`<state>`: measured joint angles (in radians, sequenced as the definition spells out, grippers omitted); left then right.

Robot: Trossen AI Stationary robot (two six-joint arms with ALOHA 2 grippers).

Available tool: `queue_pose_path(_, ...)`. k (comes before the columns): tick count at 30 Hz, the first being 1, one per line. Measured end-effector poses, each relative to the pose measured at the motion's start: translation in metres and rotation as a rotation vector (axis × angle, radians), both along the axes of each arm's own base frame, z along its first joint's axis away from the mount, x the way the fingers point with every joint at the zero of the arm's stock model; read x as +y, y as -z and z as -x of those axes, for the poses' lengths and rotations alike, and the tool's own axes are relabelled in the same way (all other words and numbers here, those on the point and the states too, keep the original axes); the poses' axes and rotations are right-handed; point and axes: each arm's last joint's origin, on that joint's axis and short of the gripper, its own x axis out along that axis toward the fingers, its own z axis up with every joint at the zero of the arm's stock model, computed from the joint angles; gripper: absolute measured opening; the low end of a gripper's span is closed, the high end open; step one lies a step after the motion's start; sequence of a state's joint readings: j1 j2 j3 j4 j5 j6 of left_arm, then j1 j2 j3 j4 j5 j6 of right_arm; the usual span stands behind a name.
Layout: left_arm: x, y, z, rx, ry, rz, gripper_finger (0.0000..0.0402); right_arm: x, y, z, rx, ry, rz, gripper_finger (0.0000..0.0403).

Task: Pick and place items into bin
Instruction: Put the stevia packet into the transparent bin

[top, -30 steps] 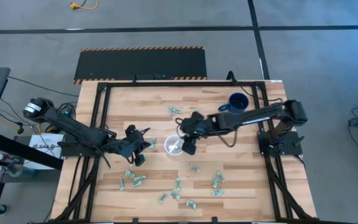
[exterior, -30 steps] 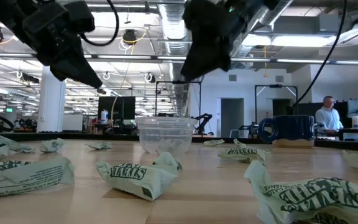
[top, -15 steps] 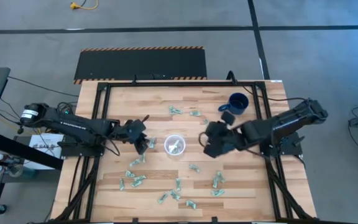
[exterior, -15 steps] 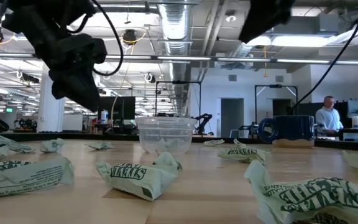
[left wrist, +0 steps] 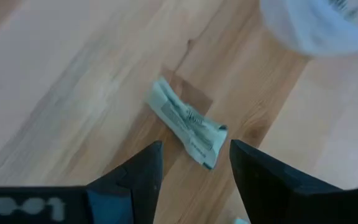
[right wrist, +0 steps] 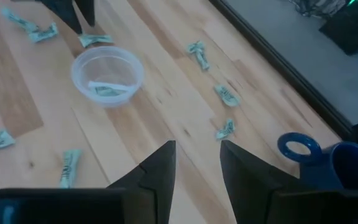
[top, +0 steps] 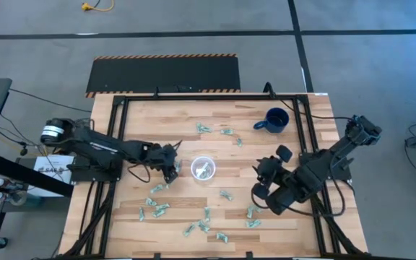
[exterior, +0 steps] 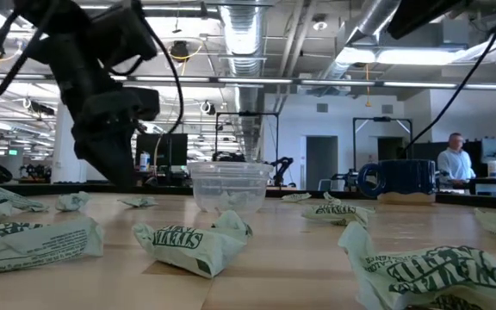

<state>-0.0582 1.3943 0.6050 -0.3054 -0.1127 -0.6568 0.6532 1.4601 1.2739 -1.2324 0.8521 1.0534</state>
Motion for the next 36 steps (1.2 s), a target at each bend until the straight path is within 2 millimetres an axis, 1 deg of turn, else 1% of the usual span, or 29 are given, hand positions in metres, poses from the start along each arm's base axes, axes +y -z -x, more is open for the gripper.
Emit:
queue_pose_path(4,-0.001,0.003,-0.014,0.101,0.002,-0.013,0.0177,0.006,0.000,0.004,-0.021,-0.012,0.003,0.0120)
queue_pose_path(7,-0.001,0.010,-0.023,0.167,0.002,-0.018,0.0177,0.008,0.000,0.005,-0.028,-0.011,-0.005,0.0120)
queue_pose_path(11,-0.002,0.016,-0.034,0.215,0.007,-0.030,0.0177,0.010,0.000,0.007,-0.035,-0.011,-0.012,0.0120)
queue_pose_path(13,-0.002,0.015,-0.040,0.221,0.010,-0.035,0.0177,0.010,0.000,0.007,-0.036,-0.011,-0.013,0.0120)
queue_pose_path(16,-0.002,0.010,-0.044,0.231,0.006,-0.055,0.0177,0.010,0.000,0.007,-0.036,-0.010,-0.014,0.0120)
queue_pose_path(21,-0.001,0.008,-0.044,0.246,0.003,-0.092,0.0171,0.010,0.000,0.007,-0.036,-0.010,-0.014,0.0120)
queue_pose_path(23,0.000,0.008,-0.044,0.248,0.005,-0.094,0.0157,0.010,0.000,0.007,-0.036,-0.010,-0.014,0.0120)
queue_pose_path(25,0.000,0.008,-0.044,0.251,0.005,-0.096,0.0134,0.010,0.000,0.007,-0.036,-0.010,-0.014,0.0120)
queue_pose_path(33,-0.001,0.008,-0.044,0.254,0.021,-0.104,0.0015,0.010,0.000,0.007,-0.036,-0.010,-0.015,0.0120)
queue_pose_path(34,-0.001,0.008,-0.044,0.254,0.021,-0.104,0.0008,0.010,0.000,0.007,-0.036,-0.010,-0.015,0.0120)
queue_pose_path(36,-0.001,0.008,-0.043,0.255,0.025,-0.106,0.0007,0.010,0.000,0.007,-0.036,-0.010,-0.015,0.0120)
